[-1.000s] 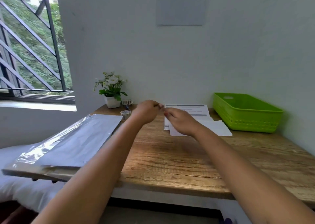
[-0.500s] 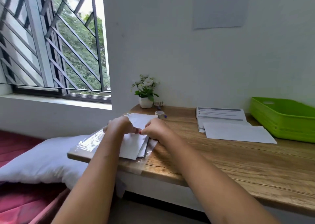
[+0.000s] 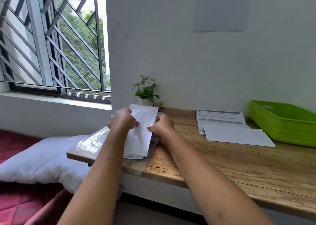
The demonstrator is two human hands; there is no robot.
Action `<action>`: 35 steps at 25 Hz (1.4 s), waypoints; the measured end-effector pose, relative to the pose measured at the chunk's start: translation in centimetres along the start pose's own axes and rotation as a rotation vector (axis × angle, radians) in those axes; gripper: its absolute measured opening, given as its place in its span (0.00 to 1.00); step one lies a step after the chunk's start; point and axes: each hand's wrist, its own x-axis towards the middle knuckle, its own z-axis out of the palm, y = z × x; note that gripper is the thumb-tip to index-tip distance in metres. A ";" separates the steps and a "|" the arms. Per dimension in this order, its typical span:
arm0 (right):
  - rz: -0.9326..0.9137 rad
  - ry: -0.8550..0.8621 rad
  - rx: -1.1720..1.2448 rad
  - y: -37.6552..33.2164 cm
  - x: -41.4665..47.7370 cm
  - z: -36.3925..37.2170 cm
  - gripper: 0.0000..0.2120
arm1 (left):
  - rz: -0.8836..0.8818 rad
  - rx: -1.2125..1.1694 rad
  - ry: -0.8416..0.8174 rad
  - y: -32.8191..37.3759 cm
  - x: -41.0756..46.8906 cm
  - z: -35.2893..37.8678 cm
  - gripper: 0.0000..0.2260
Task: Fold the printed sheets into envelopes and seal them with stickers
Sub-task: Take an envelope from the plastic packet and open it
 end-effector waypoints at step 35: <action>-0.445 0.772 -0.466 12.8 4.8 -22.9 0.18 | -0.038 -1.258 -0.527 14.2 -0.1 8.1 0.21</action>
